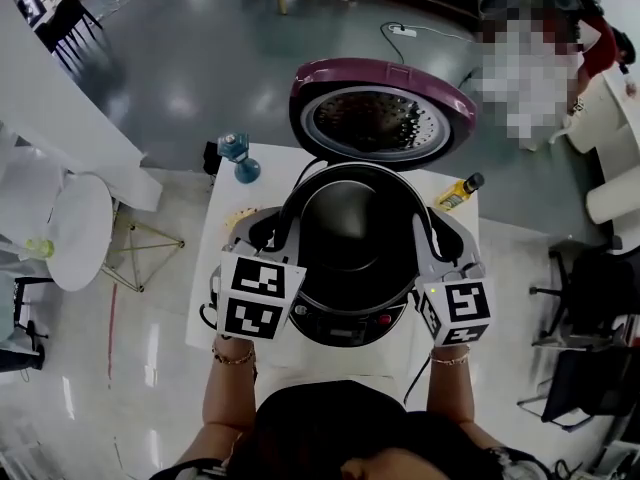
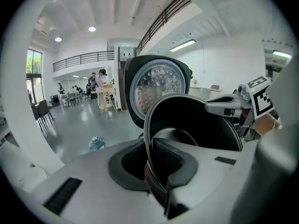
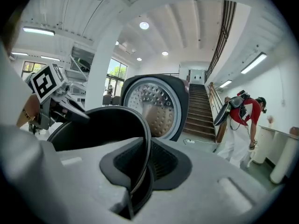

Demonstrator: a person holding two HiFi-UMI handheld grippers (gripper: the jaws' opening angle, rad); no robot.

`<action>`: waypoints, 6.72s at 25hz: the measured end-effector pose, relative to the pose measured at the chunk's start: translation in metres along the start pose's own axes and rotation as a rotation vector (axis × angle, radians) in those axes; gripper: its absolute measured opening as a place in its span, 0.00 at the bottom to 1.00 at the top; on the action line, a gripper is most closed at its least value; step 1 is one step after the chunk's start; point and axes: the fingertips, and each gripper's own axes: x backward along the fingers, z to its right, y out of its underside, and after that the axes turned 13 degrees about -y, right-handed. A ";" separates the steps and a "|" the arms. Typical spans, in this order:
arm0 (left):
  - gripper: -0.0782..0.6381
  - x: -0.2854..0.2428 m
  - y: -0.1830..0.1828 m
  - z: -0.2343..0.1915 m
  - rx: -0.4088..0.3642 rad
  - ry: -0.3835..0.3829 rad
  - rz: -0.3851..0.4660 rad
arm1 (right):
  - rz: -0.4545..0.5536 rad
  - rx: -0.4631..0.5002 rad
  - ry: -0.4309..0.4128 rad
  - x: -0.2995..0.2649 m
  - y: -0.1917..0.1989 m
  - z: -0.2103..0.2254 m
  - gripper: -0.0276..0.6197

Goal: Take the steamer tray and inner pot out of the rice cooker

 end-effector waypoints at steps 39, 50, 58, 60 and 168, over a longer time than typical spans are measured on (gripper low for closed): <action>0.15 0.131 -0.076 0.219 -0.048 -0.025 0.244 | 0.310 -0.088 0.018 0.257 -0.003 0.081 0.11; 0.15 0.116 -0.049 0.321 -0.021 0.077 0.169 | 0.222 -0.137 0.067 0.325 0.060 0.126 0.11; 0.15 0.101 -0.007 0.371 -0.016 0.123 0.060 | 0.139 -0.241 0.060 0.346 0.119 0.141 0.11; 0.15 0.097 0.007 0.376 -0.018 0.123 0.017 | 0.113 -0.287 0.049 0.346 0.137 0.139 0.11; 0.16 0.168 -0.003 0.282 0.245 -0.041 0.356 | 0.321 -0.165 -0.104 0.340 0.104 0.125 0.12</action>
